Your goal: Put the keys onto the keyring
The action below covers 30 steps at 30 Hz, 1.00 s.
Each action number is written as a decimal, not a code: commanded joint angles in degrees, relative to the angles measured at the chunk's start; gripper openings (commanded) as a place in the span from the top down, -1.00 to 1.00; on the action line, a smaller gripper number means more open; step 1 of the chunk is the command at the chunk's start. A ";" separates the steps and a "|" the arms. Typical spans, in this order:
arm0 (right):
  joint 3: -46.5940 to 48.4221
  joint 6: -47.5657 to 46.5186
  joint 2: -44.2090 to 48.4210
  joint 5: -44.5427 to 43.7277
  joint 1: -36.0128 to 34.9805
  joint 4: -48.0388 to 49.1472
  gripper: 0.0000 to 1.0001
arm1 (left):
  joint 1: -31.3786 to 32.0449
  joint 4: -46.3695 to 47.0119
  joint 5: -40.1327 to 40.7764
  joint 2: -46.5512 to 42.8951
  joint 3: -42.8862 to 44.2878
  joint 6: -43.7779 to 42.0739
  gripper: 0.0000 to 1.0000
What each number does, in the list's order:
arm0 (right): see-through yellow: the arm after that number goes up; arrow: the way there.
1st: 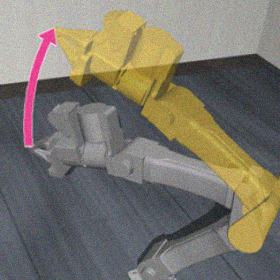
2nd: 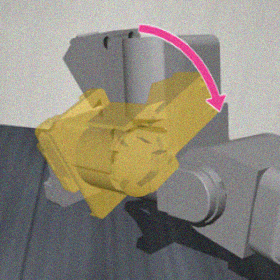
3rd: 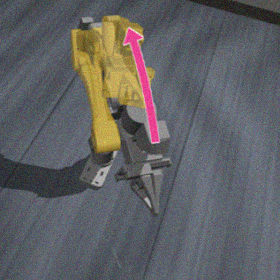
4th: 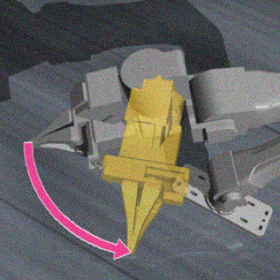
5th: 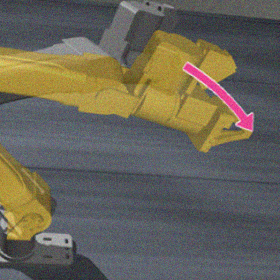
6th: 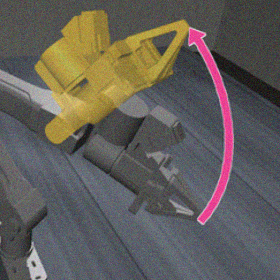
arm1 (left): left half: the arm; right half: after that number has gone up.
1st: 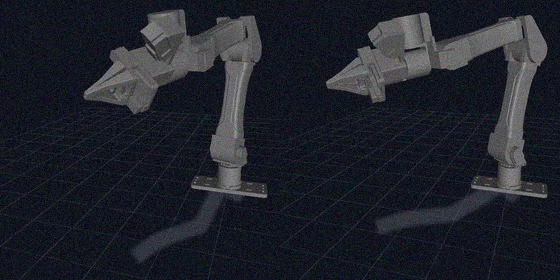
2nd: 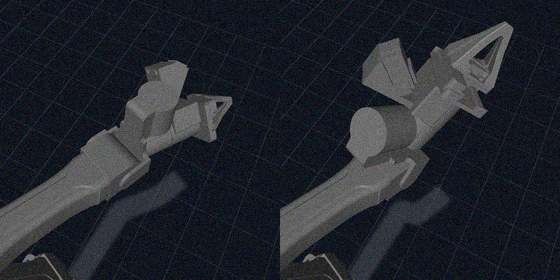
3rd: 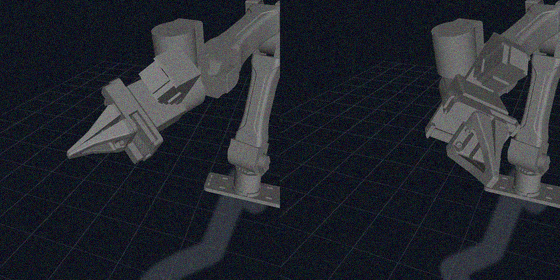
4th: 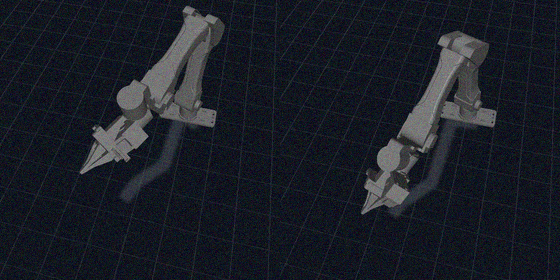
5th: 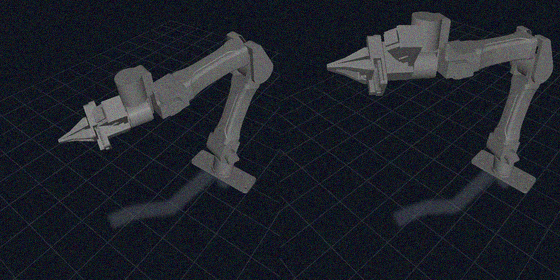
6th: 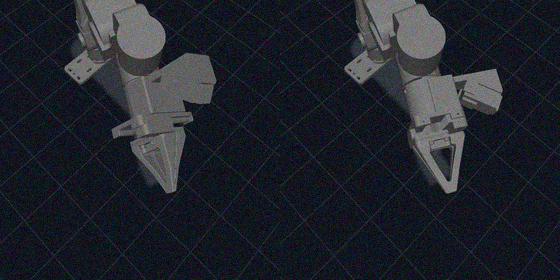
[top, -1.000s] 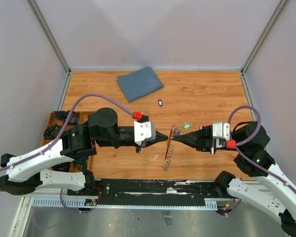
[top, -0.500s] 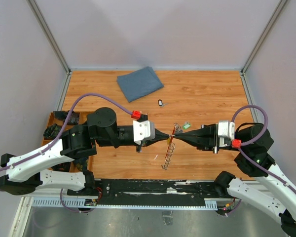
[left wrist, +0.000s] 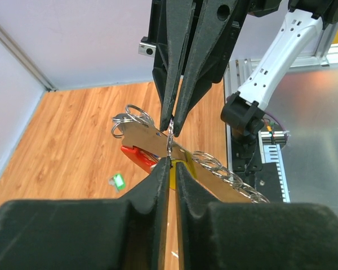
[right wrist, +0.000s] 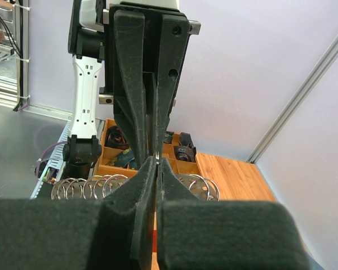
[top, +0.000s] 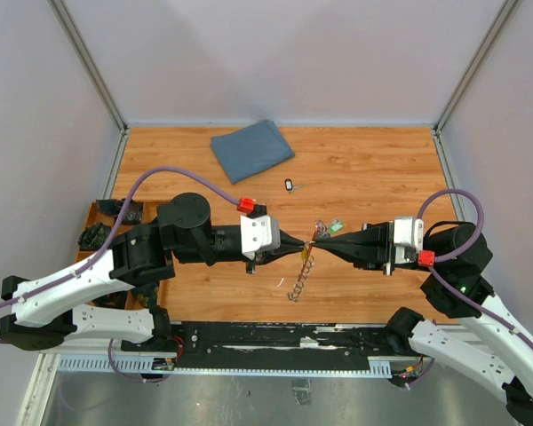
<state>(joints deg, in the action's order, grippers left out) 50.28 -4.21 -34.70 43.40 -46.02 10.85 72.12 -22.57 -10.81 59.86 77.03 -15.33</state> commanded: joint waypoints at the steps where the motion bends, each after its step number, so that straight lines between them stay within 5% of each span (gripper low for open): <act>1: 0.43 -0.01 0.85 -1.07 -0.74 3.70 0.99 | 0.44 1.75 -0.44 -1.01 0.19 1.02 0.64; 8: 0.42 0.34 0.81 -0.01 -0.68 3.27 0.99 | 0.44 7.04 -1.47 -2.64 -1.57 2.74 0.37; 30: 1.21 1.45 0.84 3.01 -0.73 2.97 0.99 | 0.42 8.03 -1.58 0.09 -2.07 2.37 0.56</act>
<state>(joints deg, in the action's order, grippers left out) 50.28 -3.68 -34.65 45.08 -46.02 10.87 72.12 -15.62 -12.71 60.05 75.09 -12.60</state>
